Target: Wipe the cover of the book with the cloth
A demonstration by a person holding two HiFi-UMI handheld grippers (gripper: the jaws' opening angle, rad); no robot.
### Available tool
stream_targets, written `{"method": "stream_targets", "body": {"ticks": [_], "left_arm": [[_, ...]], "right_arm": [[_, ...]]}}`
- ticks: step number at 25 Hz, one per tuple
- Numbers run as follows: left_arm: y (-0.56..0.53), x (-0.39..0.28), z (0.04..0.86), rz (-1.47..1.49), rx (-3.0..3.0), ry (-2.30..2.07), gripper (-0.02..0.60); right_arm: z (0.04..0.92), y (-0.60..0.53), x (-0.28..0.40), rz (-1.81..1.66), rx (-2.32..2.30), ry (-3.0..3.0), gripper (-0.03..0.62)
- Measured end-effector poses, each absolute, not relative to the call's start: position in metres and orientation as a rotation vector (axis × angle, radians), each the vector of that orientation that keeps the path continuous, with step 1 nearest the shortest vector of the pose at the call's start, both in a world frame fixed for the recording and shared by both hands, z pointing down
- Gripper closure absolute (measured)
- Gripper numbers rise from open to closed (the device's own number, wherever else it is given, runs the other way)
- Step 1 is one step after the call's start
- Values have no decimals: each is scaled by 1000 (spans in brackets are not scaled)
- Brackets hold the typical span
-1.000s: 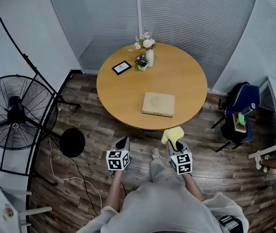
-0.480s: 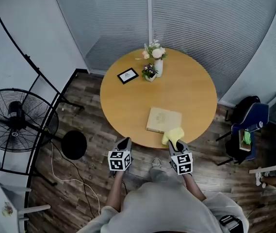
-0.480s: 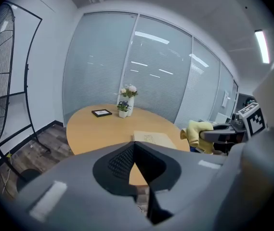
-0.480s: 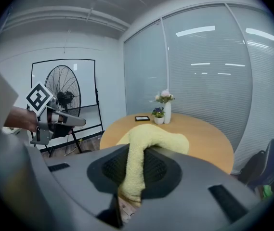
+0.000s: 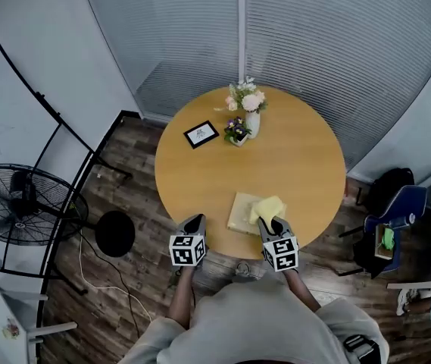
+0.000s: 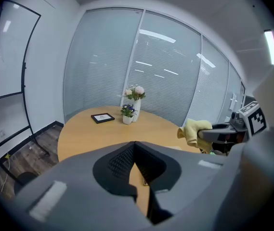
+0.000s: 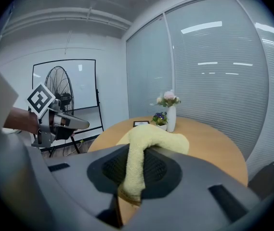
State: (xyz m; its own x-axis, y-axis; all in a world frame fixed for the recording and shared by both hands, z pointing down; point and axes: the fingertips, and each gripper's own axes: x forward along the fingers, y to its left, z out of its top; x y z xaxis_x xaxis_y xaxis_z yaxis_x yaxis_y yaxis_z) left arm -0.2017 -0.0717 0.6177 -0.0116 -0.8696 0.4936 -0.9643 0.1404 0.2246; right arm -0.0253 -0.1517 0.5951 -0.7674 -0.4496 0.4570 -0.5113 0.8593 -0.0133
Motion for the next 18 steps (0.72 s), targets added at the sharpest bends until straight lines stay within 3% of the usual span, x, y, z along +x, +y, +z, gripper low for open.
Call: {"method": "stream_targets", "body": {"ticks": [18], "left_arm": [[-131,-201,635,293,1738,-1858,575]], "right_arm": [[610,-204,-46,242,649,-2590,534]]}}
